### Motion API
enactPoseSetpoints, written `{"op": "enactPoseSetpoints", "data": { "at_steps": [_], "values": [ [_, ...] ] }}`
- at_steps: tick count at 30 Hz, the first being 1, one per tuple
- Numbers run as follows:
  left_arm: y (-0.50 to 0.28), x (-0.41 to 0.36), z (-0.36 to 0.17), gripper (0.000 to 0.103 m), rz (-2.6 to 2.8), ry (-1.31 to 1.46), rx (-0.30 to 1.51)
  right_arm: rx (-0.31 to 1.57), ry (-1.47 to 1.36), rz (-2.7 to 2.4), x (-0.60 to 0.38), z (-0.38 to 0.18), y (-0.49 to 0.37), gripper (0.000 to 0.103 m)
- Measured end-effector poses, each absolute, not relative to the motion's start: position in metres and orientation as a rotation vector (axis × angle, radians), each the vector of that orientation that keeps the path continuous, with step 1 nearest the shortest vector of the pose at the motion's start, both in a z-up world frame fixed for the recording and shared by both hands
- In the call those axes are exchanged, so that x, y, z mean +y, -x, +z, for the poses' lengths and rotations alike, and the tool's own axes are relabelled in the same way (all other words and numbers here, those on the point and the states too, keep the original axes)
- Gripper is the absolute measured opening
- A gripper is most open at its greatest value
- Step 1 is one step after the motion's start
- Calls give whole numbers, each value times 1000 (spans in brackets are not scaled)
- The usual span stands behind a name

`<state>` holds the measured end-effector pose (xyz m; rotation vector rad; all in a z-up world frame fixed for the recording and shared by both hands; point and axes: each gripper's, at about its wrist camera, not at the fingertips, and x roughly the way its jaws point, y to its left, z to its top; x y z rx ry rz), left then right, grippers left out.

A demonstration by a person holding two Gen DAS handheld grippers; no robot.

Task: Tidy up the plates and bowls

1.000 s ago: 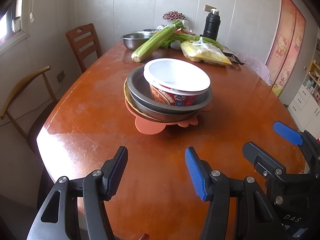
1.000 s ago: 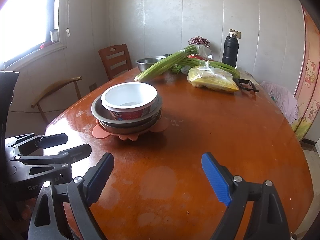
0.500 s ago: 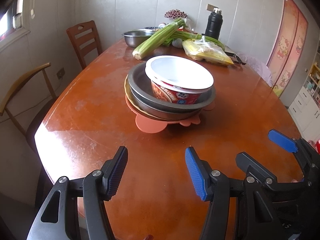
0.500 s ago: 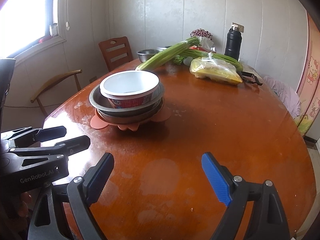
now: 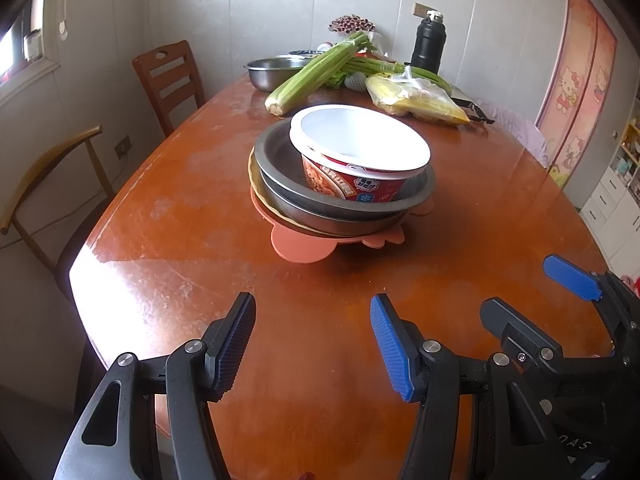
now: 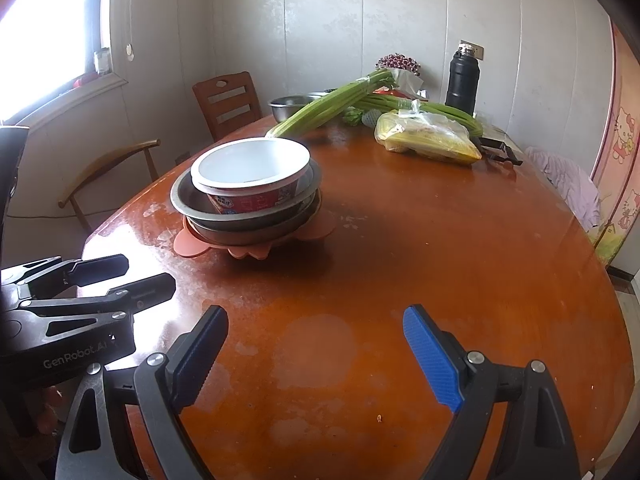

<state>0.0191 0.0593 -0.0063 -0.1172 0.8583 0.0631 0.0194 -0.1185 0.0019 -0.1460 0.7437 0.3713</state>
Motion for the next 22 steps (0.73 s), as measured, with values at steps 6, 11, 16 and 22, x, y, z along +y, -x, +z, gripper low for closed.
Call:
{"op": "enactPoseSetpoints", "data": {
  "at_steps": [6, 11, 16, 22],
  "values": [
    [-19, 59, -7, 61, 70, 108, 860, 748, 145, 368, -120, 1, -20, 89],
    [-21, 57, -9, 62, 71, 105, 865, 748, 147, 366, -119, 0, -20, 89],
    [-23, 58, -12, 62, 72, 110, 860, 749, 145, 363, -121, 0, -21, 89],
    [-48, 97, 3, 62, 134, 159, 818, 754, 125, 345, -133, 0, -30, 89]
  ]
}}
